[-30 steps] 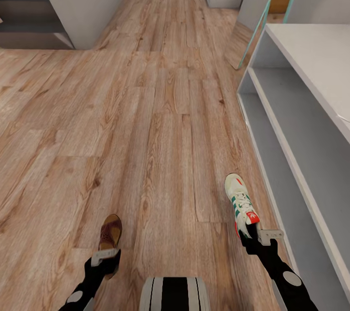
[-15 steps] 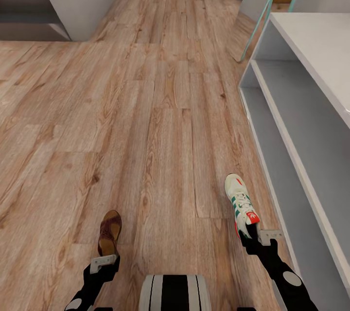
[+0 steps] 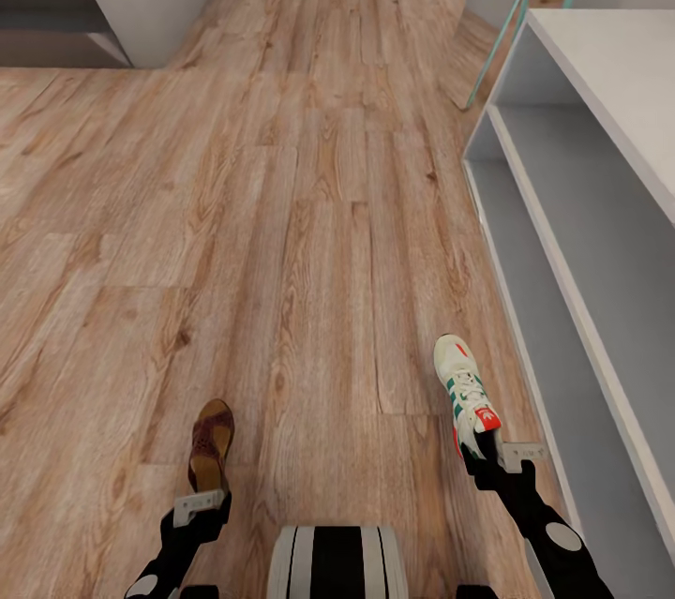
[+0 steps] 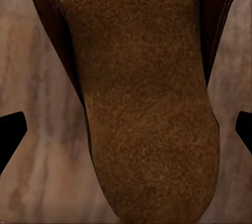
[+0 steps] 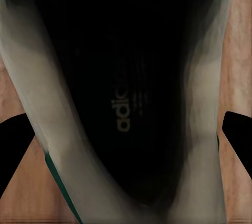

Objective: Pick up the two gym shoes and the two sandals from the corridor floor and place them onto the hallstand (shoe rack) in the corridor, making sure they are on the rack and not on the floor. Arrange them so the two gym shoes are next to each other and the two sandals are next to each other.

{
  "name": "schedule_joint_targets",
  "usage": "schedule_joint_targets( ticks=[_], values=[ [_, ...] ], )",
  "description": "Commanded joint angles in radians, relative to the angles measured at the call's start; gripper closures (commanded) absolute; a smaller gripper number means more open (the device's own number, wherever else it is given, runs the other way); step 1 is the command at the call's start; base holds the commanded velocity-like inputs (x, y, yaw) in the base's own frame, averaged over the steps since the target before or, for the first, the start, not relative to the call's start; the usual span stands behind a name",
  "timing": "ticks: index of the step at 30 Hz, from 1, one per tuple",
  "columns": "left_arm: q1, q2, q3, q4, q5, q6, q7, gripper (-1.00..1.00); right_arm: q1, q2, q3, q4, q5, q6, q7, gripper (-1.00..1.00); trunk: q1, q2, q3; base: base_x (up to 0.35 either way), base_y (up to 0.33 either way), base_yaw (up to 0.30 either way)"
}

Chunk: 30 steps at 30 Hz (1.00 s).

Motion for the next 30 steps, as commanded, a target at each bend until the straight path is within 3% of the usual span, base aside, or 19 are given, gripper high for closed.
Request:
schedule_joint_targets(
  ticks=[1, 18, 22, 30],
  values=[
    [-0.001, 0.0, 0.007, 0.001, 0.004, -0.002, -0.01, -1.0, 0.0, 0.0, -0.003, -0.001, 0.006, 0.003, 0.007, 1.0, 0.0, 0.0, -0.004, 0.0, 0.0, 0.0],
    [-0.001, 0.0, 0.007, 0.002, 0.004, -0.002, -0.006, -1.0, 0.0, 0.001, -0.003, -0.001, 0.006, 0.003, 0.007, 1.0, 0.001, -0.001, -0.008, 0.0, 0.0, 0.0],
    [-0.001, 0.0, 0.006, 0.0, 0.004, -0.002, -0.005, -1.0, 0.0, 0.0, -0.003, -0.001, 0.006, 0.003, 0.007, 1.0, 0.002, -0.002, -0.024, 0.0, 0.0, 0.0],
    [-0.001, 0.0, 0.004, 0.0, 0.001, -0.001, 0.0, -1.0, 0.0, 0.0, -0.003, -0.001, 0.006, 0.003, 0.007, 1.0, 0.002, -0.002, -0.024, 0.0, 0.0, 0.0]
  ],
)
